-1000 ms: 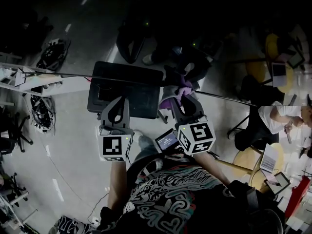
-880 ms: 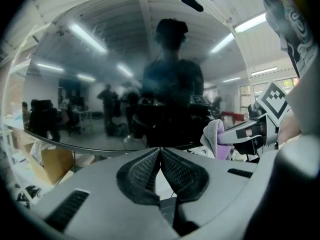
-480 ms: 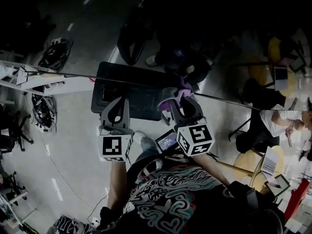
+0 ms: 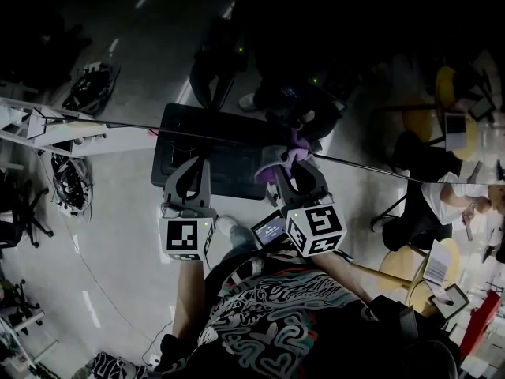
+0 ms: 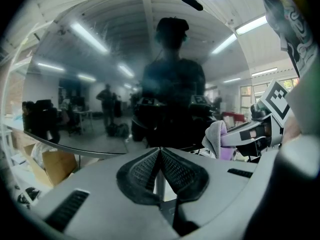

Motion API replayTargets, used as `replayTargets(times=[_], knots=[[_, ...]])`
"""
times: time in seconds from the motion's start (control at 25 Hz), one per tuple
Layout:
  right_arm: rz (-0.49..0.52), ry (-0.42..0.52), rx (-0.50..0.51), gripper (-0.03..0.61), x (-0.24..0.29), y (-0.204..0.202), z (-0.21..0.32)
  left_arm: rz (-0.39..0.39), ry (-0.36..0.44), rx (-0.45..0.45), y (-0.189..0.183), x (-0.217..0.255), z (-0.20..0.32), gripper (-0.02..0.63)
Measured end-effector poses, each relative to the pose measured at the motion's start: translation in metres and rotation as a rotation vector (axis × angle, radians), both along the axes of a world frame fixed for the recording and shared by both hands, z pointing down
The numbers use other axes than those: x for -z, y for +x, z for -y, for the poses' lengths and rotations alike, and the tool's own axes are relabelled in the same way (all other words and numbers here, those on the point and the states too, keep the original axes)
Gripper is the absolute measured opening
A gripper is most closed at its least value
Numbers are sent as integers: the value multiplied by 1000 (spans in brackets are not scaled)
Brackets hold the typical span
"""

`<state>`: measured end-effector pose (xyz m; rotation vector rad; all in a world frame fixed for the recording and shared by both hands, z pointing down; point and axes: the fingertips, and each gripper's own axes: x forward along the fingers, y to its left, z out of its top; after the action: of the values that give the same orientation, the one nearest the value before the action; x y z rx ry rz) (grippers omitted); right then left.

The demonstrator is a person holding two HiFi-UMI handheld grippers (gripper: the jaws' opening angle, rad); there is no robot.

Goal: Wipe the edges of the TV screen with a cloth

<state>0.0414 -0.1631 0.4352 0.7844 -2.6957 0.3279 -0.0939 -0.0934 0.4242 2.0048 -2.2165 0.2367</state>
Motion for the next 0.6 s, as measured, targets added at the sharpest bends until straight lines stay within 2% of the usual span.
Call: replayTargets(times=[0.6], knots=[[11, 6, 26, 109, 2, -8, -2, 5, 8, 22, -5, 1, -1, 18]])
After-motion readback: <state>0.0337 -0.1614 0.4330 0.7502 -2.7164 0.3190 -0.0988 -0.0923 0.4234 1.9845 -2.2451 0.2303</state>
